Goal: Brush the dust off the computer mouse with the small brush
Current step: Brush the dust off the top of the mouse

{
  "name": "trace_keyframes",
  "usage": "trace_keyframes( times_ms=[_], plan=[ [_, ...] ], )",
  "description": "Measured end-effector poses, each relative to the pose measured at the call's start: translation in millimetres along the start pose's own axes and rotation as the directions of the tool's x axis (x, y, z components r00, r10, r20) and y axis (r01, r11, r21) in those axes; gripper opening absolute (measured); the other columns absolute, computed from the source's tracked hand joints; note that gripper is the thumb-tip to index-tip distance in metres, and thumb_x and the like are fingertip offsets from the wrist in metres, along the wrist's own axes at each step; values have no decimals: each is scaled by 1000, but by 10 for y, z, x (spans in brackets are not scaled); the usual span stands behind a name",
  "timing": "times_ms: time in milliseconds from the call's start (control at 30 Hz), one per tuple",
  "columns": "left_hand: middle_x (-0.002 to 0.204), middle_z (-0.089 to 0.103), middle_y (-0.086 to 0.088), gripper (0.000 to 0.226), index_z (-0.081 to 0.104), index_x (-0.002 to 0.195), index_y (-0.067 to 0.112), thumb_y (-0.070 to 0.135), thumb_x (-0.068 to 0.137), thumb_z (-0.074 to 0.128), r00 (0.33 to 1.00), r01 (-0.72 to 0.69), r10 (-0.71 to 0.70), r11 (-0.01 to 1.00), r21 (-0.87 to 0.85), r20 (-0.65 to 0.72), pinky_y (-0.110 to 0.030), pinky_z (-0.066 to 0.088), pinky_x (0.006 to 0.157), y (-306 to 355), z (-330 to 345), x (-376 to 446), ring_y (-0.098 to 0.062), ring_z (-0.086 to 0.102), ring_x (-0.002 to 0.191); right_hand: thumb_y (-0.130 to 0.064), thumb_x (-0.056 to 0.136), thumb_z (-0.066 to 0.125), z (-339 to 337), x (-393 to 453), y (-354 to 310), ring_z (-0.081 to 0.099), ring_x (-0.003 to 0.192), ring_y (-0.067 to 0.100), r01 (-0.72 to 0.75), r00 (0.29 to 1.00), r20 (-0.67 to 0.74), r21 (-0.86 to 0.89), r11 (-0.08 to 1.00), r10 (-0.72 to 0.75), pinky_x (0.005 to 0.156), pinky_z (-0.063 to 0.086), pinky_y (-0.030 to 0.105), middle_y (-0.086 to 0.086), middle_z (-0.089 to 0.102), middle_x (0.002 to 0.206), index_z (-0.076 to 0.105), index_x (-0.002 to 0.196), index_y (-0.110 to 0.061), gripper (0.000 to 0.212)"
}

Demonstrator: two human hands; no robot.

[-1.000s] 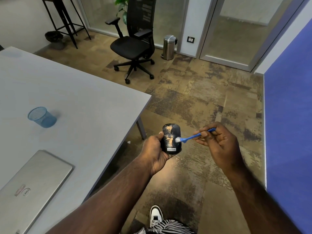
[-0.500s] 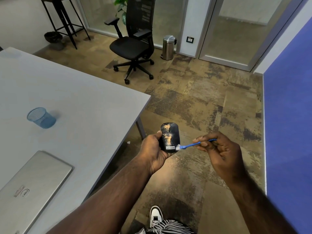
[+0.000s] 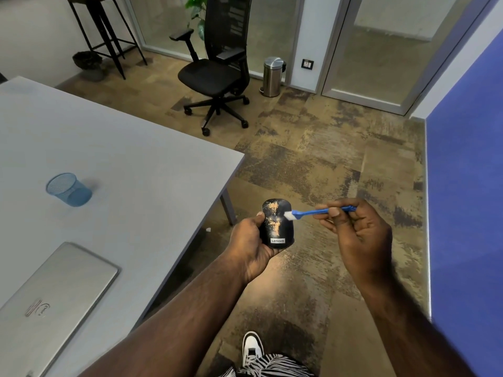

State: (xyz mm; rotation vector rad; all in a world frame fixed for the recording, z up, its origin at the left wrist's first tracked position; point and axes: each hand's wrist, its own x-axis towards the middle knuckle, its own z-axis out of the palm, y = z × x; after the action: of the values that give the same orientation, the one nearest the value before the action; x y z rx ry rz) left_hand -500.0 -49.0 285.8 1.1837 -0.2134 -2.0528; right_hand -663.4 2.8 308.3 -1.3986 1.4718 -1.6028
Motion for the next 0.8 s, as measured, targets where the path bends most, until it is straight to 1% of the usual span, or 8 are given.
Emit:
trace_keyframes(
  times_ms=[133, 267, 333, 433, 600, 667, 733, 800],
  plan=[
    [106, 66, -20, 34, 58, 103, 3, 22, 104, 30, 1000, -5, 5, 1000, 11, 15, -50, 49, 87, 23, -9, -2, -32, 65, 90, 2, 93, 58, 29, -42, 9, 75, 85, 11, 9, 999, 52, -59, 998, -6, 72, 61, 27, -9, 76, 89, 64, 90, -25, 28],
    [126, 61, -25, 35, 57, 111, 2, 24, 104, 31, 999, 6, -6, 1000, -4, 43, -50, 49, 90, 29, -39, 10, -37, 59, 108, 0, 94, 57, 33, 16, 9, 75, 85, 12, -43, 997, -66, -23, 999, 42, 74, 61, 28, -4, 75, 85, 63, 91, -24, 25],
    [130, 57, -28, 37, 55, 114, 0, 25, 103, 31, 997, 20, -18, 1000, -20, 73, -48, 49, 90, 34, -56, 9, -39, 57, 112, 1, 95, 55, 24, 31, -25, 75, 84, 13, -66, 995, -68, 38, 997, 69, 72, 60, 26, -5, 76, 86, 64, 91, -22, 25],
    [129, 58, -29, 39, 57, 113, -1, 26, 103, 31, 992, 33, -27, 999, -40, 126, -47, 49, 90, 47, -62, -9, -39, 60, 106, 4, 95, 54, 16, 36, -67, 75, 83, 12, -90, 995, -30, 65, 994, 92, 71, 60, 25, -10, 76, 85, 63, 90, -19, 25],
    [128, 58, -27, 41, 58, 121, 1, 26, 102, 32, 976, 42, -27, 997, -62, 215, -44, 49, 91, 58, -73, -42, -35, 60, 99, 2, 96, 52, -30, 60, -107, 75, 83, 15, -122, 990, -56, 128, 984, 130, 72, 62, 31, -6, 76, 83, 63, 90, -17, 23],
    [127, 58, -28, 42, 57, 123, -1, 26, 101, 32, 967, 56, -35, 995, -79, 251, -45, 45, 96, 53, -82, -56, -38, 59, 105, 2, 96, 52, -50, 52, -123, 76, 84, 17, -125, 990, -52, 136, 983, 133, 71, 62, 32, -3, 75, 83, 63, 90, -16, 22],
    [134, 54, -27, 44, 54, 127, -2, 26, 98, 36, 956, 76, -43, 992, -105, 290, -48, 42, 101, 50, -81, -74, -43, 51, 121, 3, 96, 53, -67, 27, -142, 76, 84, 19, -128, 990, -42, 155, 980, 135, 70, 62, 32, -1, 75, 83, 64, 91, -14, 21],
    [137, 53, -24, 44, 55, 126, -2, 25, 93, 43, 948, 91, -44, 987, -134, 314, -51, 44, 99, 49, -67, -89, -42, 46, 130, 2, 95, 54, -90, -1, -166, 75, 84, 18, -129, 990, -35, 168, 977, 137, 68, 61, 31, -1, 74, 82, 64, 90, -14, 19]
  ],
)
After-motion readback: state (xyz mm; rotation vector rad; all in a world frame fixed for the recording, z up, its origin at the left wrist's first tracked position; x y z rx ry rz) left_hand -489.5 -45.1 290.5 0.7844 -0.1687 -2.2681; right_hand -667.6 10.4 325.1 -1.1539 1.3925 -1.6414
